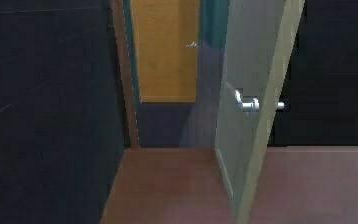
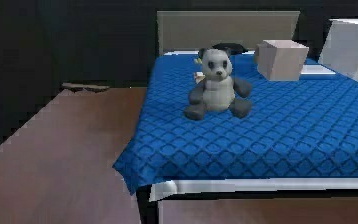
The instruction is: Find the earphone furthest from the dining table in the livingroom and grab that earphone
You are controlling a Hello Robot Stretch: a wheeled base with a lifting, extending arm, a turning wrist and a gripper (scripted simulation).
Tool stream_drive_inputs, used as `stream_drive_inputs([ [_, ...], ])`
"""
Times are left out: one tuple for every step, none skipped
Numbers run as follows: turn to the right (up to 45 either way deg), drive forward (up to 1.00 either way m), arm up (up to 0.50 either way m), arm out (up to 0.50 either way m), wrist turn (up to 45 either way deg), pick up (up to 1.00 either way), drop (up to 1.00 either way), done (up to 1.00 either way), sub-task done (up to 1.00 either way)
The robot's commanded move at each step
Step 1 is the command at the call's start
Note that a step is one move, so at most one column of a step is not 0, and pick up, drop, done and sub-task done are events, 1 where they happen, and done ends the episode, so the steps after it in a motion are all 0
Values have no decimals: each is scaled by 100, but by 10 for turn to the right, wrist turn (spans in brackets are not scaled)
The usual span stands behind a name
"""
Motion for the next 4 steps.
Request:
stream_drive_inputs([
  [0, 100, 0, 0, 0, 0, 0, 0, 0],
  [0, 25, 0, 0, 0, 0, 0, 0, 0],
  [0, 90, 0, 0, 0, 0, 0, 0, 0],
  [360, 0, 0, 0, 0, 0, 0, 0, 0],
])
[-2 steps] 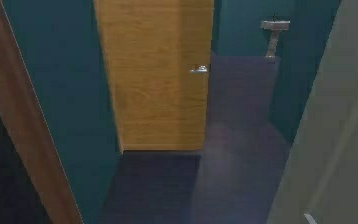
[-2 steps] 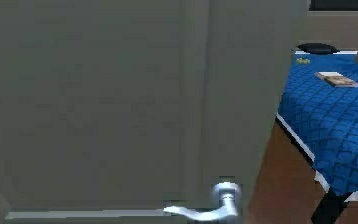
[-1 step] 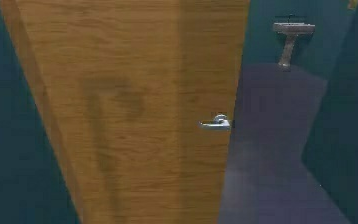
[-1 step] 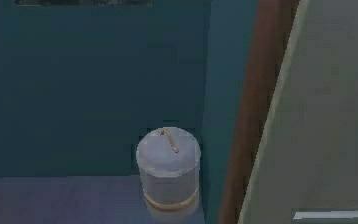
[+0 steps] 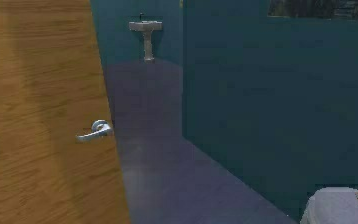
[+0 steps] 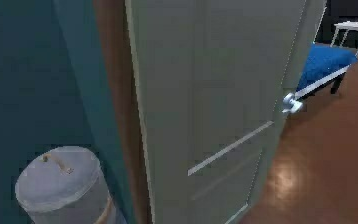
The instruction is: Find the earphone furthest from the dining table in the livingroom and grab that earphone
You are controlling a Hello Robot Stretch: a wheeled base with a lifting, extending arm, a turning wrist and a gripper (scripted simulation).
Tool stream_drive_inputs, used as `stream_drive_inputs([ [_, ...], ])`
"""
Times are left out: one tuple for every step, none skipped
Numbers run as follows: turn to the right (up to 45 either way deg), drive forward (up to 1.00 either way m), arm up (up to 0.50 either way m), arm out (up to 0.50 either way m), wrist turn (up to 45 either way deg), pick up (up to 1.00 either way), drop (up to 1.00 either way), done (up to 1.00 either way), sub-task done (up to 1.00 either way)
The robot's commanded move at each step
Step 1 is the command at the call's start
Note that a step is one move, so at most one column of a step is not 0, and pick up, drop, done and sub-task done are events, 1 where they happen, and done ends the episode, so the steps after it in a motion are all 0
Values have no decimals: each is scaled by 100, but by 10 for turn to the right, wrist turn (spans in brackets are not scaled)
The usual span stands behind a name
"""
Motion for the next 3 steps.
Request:
stream_drive_inputs([
  [0, 100, 0, 0, 0, 0, 0, 0, 0],
  [90, 0, 0, 0, 0, 0, 0, 0, 0],
  [0, 15, 0, 0, 0, 0, 0, 0, 0],
])
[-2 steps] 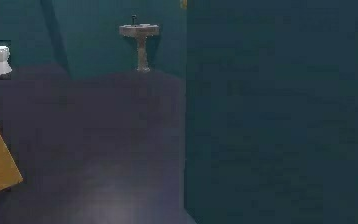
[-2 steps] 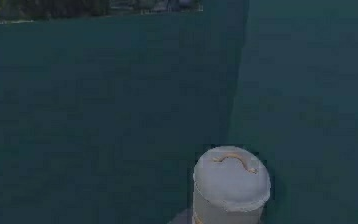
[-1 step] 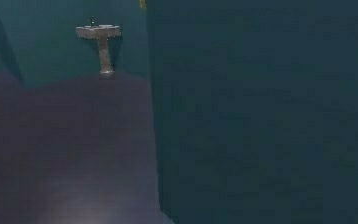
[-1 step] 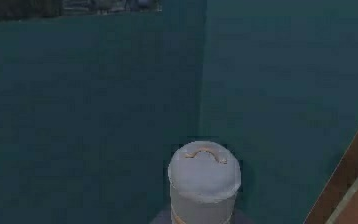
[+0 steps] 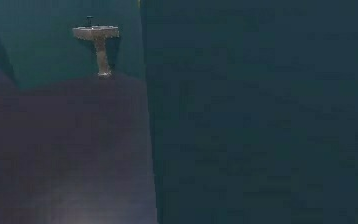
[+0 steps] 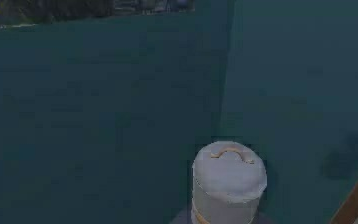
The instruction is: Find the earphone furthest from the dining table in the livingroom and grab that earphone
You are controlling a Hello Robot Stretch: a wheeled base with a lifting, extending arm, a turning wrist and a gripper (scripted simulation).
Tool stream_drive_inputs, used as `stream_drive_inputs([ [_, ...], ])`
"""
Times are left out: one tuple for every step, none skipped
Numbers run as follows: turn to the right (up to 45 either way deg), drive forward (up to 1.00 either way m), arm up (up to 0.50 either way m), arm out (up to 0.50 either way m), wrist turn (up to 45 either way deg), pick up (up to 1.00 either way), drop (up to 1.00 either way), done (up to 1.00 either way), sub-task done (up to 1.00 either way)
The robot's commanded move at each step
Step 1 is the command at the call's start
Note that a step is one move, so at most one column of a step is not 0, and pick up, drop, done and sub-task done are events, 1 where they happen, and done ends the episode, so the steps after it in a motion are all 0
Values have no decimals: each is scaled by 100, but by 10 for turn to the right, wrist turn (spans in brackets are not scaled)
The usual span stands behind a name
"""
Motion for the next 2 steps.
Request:
stream_drive_inputs([
  [-300, 0, 0, 0, 0, 0, 0, 0, 0],
  [0, 90, 0, 0, 0, 0, 0, 0, 0],
])
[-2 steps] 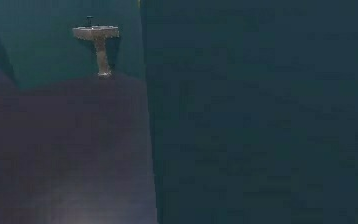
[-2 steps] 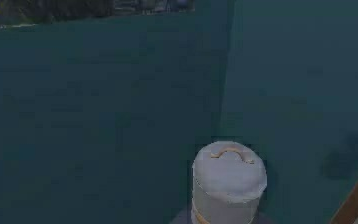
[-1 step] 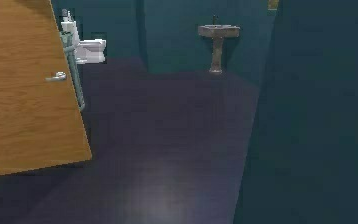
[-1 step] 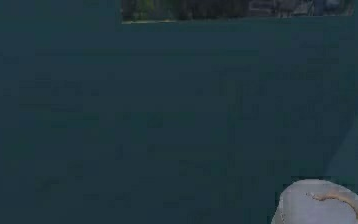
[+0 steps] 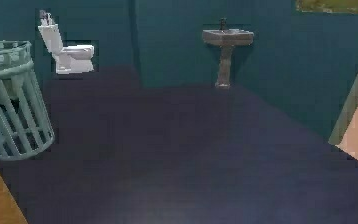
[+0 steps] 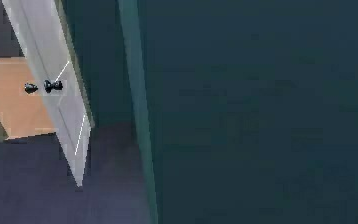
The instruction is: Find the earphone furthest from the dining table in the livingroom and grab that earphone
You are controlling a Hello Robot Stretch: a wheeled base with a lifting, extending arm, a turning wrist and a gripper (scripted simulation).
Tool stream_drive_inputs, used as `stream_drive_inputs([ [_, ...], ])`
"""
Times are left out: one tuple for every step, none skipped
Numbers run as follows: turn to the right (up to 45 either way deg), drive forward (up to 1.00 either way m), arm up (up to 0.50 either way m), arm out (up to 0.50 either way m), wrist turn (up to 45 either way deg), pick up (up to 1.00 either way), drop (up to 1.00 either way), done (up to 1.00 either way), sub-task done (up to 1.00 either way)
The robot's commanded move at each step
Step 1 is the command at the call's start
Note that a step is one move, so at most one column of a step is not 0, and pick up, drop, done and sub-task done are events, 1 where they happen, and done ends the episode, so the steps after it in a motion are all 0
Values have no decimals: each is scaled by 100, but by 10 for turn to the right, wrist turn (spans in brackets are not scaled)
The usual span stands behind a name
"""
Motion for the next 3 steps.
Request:
stream_drive_inputs([
  [240, 0, 0, 0, 0, 0, 0, 0, 0],
  [0, 25, 0, 0, 0, 0, 0, 0, 0],
  [270, 0, 0, 0, 0, 0, 0, 0, 0],
])
